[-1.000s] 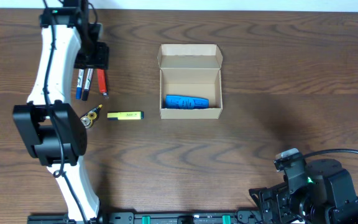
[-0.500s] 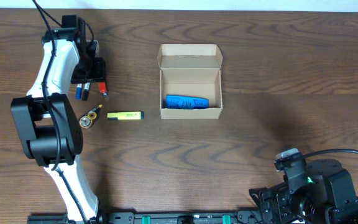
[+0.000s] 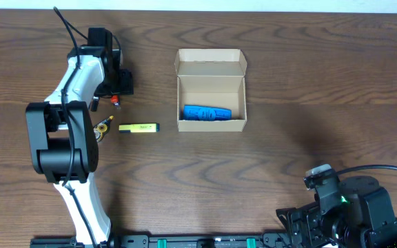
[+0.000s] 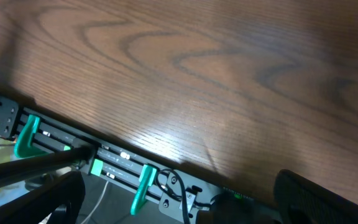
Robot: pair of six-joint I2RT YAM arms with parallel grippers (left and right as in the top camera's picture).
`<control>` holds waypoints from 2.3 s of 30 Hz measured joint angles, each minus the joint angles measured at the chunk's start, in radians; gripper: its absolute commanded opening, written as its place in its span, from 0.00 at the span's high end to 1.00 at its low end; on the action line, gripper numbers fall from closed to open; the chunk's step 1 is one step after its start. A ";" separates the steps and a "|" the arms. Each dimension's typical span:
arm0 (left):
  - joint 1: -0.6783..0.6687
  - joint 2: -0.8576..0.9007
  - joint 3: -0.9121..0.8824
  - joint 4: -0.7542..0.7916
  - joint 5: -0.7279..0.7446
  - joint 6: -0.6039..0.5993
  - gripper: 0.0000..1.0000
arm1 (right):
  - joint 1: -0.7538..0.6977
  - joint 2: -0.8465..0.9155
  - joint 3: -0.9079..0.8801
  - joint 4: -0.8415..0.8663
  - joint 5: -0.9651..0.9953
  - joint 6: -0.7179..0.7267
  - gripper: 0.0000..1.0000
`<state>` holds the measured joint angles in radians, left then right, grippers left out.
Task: Pack container
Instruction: 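Move the left gripper to the red stapler and grasp it, then carry the red stapler into the box and release it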
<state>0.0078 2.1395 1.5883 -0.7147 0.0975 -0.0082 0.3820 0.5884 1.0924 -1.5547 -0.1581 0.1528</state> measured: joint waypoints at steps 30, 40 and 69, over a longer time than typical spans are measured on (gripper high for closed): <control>0.003 0.045 -0.002 0.020 -0.053 -0.084 0.80 | 0.000 0.000 0.000 0.000 0.000 0.000 0.01; 0.003 0.045 0.049 -0.151 -0.053 -0.085 0.94 | 0.000 0.000 0.000 0.000 0.000 0.000 0.01; -0.612 -0.148 0.382 -0.397 -0.022 0.983 0.94 | 0.000 0.000 0.000 0.000 0.000 0.000 0.01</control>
<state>-0.6044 1.9919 1.9701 -1.1118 0.0753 0.9749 0.3820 0.5884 1.0924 -1.5551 -0.1581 0.1528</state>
